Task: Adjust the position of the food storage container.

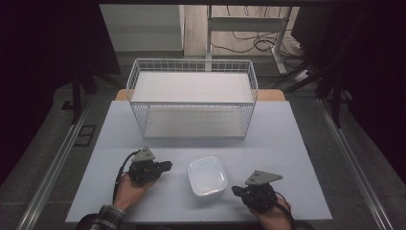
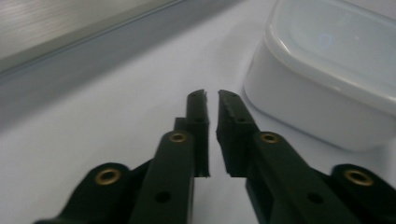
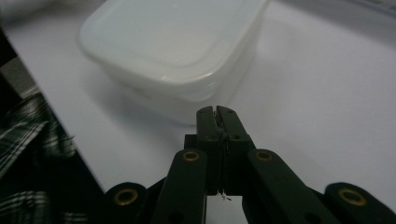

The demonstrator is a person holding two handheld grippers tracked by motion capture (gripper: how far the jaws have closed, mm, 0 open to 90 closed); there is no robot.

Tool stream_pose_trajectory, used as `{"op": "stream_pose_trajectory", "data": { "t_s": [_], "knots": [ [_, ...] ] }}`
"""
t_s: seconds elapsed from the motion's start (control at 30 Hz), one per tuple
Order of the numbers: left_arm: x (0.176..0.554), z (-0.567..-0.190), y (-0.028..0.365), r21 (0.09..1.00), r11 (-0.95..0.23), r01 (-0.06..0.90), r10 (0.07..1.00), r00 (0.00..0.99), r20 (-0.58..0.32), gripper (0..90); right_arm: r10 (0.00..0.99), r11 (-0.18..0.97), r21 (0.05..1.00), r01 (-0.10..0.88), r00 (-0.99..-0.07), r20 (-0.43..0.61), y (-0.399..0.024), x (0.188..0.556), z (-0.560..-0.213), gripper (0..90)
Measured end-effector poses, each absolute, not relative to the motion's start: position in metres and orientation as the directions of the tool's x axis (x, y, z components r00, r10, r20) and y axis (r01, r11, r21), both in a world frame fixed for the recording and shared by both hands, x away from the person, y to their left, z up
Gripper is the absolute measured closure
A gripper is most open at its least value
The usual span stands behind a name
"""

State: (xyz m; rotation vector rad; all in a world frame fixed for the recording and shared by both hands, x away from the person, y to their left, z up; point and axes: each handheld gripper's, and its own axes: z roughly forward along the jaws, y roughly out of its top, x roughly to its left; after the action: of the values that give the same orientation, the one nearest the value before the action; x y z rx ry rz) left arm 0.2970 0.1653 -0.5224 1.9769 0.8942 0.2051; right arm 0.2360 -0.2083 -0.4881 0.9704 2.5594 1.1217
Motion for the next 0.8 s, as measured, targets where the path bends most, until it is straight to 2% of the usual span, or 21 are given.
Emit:
{"op": "stream_pose_trajectory", "data": {
  "t_s": [0.27, 0.33, 0.47, 0.8],
  "knots": [
    [0.321, -0.529, 0.133, 0.811, -0.324, 0.487, 0.622, 0.756, -0.205, 87.6, 0.580, 0.532, 0.695, 0.484, -0.806, 0.118, -0.191, 0.235, -0.495, 88.3],
    [0.323, -0.531, 0.123, 0.811, -0.310, 0.497, 0.594, 0.767, -0.243, 87.6, 0.567, 0.538, 0.691, 0.482, -0.814, 0.125, -0.185, 0.238, -0.496, 88.4],
    [0.320, -0.529, 0.125, 0.804, -0.343, 0.487, 0.591, 0.777, -0.218, 88.3, 0.570, 0.541, 0.687, 0.485, -0.812, 0.125, -0.182, 0.245, -0.497, 88.6],
    [0.312, -0.527, 0.130, 0.789, -0.332, 0.517, 0.614, 0.753, -0.235, 89.3, 0.594, 0.537, 0.689, 0.487, -0.798, 0.100, -0.182, 0.271, -0.496, 88.5]
  ]
}}
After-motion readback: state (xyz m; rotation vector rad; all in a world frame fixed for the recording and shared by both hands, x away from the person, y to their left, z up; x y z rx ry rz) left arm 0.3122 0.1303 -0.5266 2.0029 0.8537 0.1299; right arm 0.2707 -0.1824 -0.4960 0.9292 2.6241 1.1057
